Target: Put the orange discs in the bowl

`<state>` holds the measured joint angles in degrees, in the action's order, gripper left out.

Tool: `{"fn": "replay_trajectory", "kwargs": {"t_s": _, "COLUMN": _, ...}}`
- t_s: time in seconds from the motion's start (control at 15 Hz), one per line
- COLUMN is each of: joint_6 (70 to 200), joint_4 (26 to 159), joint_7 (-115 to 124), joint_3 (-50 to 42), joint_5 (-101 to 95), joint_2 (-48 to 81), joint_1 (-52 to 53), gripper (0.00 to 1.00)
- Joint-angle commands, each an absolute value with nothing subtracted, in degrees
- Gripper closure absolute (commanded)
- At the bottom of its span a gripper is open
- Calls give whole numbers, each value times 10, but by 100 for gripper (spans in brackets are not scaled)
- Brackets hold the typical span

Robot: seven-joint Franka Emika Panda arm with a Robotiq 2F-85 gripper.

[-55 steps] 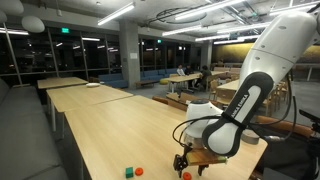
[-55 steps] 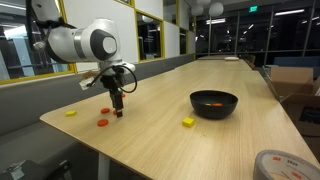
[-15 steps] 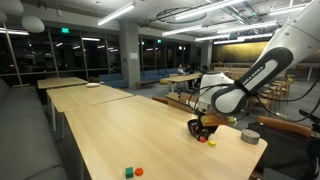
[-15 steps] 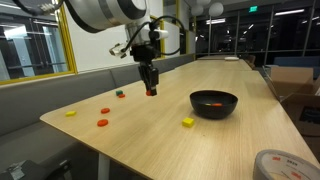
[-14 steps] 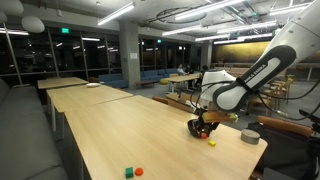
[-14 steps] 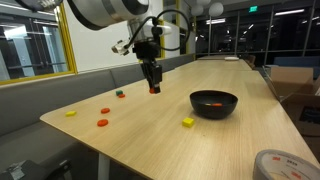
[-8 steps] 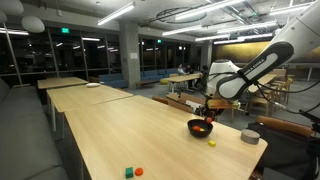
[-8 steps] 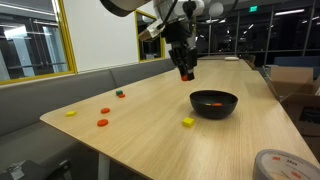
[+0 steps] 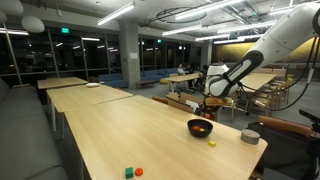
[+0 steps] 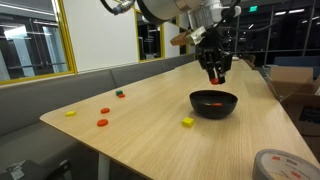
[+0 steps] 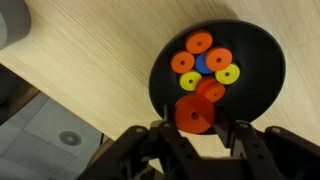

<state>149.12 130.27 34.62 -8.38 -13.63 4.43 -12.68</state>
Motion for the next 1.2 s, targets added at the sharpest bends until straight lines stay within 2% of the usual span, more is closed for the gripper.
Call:
{"fn": "replay_trajectory", "kwargs": {"t_s": 0.0, "joint_6": 1486, "joint_4": 1229, "joint_7": 275, "joint_3": -95, "joint_5": -71, "joint_2": 109, "joint_1": -117, "gripper": 74}}
{"fn": "replay_trajectory", "kwargs": {"t_s": 0.07, "joint_6": 1477, "joint_4": 1219, "joint_7": 254, "joint_3": -93, "joint_5": -48, "joint_2": 117, "joint_1": -116, "gripper": 33}}
{"fn": "replay_trajectory", "kwargs": {"t_s": 0.2, "joint_6": 1466, "joint_4": 1213, "joint_7": 209, "joint_3": -85, "joint_5": 0, "joint_2": 124, "joint_1": -117, "gripper": 30}}
{"fn": "replay_trajectory", "kwargs": {"t_s": 0.47, "joint_6": 1442, "joint_4": 1222, "joint_7": 118, "joint_3": -64, "joint_5": 73, "joint_2": 113, "joint_1": -112, "gripper": 1}}
{"fn": "replay_trajectory", "kwargs": {"t_s": 1.13, "joint_6": 1268, "joint_4": 1128, "joint_7": -20, "joint_3": -8, "joint_5": 26, "joint_2": 163, "joint_1": -34, "gripper": 0}}
